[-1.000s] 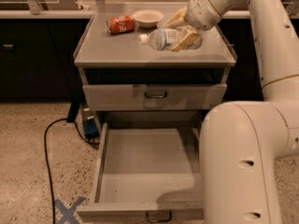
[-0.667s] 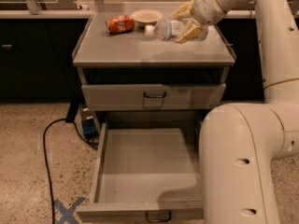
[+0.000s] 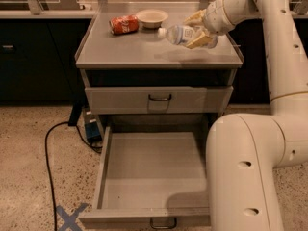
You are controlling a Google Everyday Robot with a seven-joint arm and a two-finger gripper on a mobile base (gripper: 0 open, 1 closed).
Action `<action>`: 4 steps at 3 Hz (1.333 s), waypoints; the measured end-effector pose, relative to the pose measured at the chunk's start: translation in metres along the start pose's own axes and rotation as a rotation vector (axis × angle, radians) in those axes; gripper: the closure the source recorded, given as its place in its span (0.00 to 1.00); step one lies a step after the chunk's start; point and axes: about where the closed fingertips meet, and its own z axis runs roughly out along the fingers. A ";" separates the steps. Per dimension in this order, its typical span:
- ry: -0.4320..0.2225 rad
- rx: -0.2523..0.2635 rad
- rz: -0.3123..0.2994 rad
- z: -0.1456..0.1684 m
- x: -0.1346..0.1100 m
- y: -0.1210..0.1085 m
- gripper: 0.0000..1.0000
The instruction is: Pick blue plastic bottle from middle drawer and place on counter
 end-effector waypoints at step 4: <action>-0.017 0.057 0.099 0.042 0.040 -0.003 1.00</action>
Offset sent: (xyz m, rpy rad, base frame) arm 0.0876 -0.0258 -0.0257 0.1658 0.0937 -0.0595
